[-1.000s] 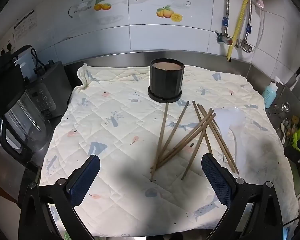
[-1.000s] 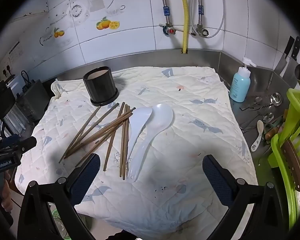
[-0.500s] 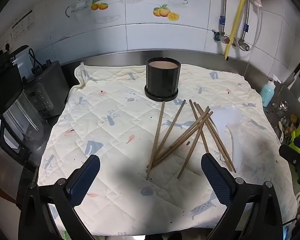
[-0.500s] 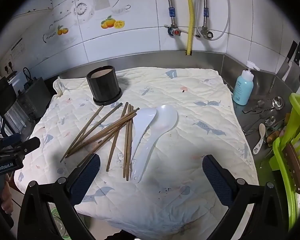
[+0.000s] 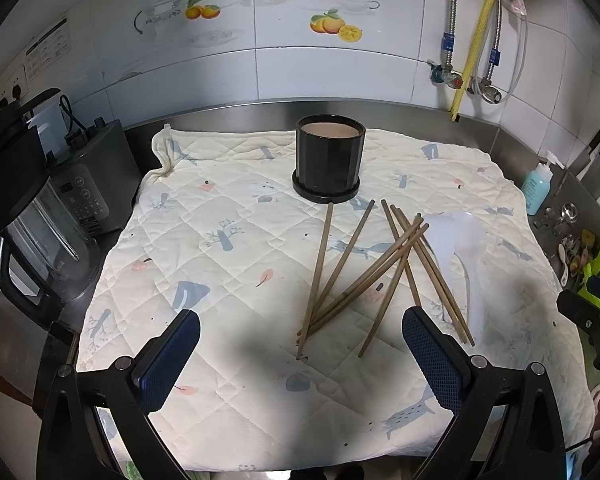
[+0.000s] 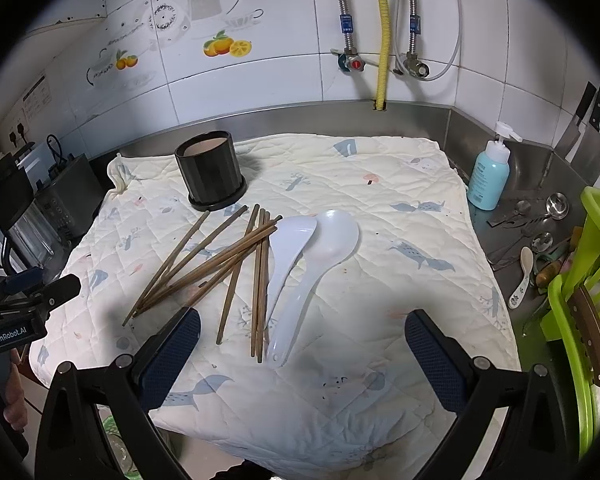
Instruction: Organize utensils
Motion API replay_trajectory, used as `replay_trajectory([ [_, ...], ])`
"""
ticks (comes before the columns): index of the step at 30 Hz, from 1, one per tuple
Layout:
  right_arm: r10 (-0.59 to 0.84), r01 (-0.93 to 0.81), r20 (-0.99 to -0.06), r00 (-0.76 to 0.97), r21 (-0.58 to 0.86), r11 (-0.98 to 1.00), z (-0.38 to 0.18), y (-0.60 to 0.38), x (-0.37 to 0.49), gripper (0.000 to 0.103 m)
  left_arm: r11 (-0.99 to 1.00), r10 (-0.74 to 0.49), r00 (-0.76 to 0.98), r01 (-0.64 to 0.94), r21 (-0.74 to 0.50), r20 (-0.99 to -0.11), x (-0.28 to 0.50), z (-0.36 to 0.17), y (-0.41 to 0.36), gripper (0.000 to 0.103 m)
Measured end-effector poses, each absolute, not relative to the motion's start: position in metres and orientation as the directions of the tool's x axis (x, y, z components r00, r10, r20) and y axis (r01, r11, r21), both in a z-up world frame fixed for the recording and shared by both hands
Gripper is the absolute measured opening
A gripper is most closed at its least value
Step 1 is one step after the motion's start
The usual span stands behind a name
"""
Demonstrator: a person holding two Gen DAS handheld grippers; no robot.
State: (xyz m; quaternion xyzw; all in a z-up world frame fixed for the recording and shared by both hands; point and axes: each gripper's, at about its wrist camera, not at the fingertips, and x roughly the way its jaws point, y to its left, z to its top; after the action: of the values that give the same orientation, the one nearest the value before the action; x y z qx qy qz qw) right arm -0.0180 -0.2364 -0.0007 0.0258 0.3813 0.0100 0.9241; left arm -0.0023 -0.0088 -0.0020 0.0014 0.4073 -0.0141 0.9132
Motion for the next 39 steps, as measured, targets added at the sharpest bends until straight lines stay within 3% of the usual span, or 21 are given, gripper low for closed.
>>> replay_trajectory([
  [39,0.046,0.001,-0.711,0.702,0.066,0.998,-0.0066,-0.2368,-0.0119,0.103,1.000,-0.010,0.654,0.022,0.005,-0.756,0.0075,-0.0091,-0.0126,0.103],
])
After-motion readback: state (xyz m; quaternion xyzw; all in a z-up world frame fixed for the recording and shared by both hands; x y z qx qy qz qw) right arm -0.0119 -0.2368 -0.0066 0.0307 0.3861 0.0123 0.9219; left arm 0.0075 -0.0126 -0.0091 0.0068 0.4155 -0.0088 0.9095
